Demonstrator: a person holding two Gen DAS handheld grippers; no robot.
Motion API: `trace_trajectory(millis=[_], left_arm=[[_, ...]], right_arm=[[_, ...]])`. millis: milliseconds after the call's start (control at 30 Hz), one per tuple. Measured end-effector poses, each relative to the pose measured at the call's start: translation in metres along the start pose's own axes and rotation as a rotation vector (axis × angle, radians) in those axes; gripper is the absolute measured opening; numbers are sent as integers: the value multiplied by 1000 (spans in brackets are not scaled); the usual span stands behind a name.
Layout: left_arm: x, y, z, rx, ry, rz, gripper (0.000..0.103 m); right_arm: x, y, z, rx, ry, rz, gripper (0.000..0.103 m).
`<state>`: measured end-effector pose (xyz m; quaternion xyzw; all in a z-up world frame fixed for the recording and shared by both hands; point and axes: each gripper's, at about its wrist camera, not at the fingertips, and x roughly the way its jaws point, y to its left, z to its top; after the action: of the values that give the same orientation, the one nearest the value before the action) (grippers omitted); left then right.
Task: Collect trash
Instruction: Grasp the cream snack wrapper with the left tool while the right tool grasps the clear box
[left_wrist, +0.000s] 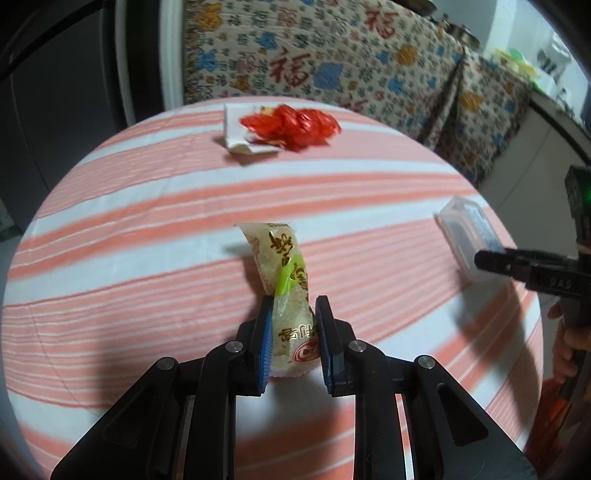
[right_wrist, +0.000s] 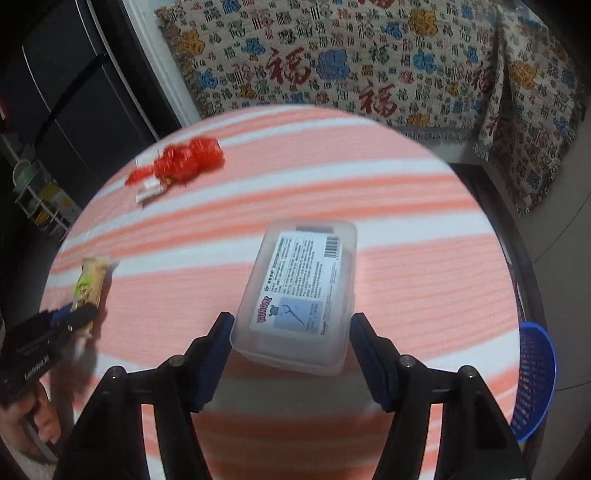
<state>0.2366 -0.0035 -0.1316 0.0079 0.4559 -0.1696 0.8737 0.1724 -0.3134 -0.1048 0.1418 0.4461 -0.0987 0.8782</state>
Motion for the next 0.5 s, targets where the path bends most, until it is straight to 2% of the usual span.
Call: trace_trajectory(millis=[100, 167, 200, 233, 400, 500], left_arm=[[1, -3, -5, -3, -1, 14, 26], [0, 0, -4, -20, 1, -7, 42], [-1, 1, -4, -26, -4, -7, 60], [-2, 1, -4, -29, -14, 6, 71], [4, 3, 0, -34, -6, 31, 72], [6, 2, 1, -20, 4, 39, 72]], right_arm=[[-4, -8, -8, -5, -1, 13, 67], [-3, -13, -4, 20, 17, 26, 72], [-2, -13, -1, 27, 21, 29, 73], [-2, -13, 2, 27, 23, 26, 74], [11, -9, 10, 46, 72, 16, 76], [12, -10, 14, 80, 72, 27, 76]])
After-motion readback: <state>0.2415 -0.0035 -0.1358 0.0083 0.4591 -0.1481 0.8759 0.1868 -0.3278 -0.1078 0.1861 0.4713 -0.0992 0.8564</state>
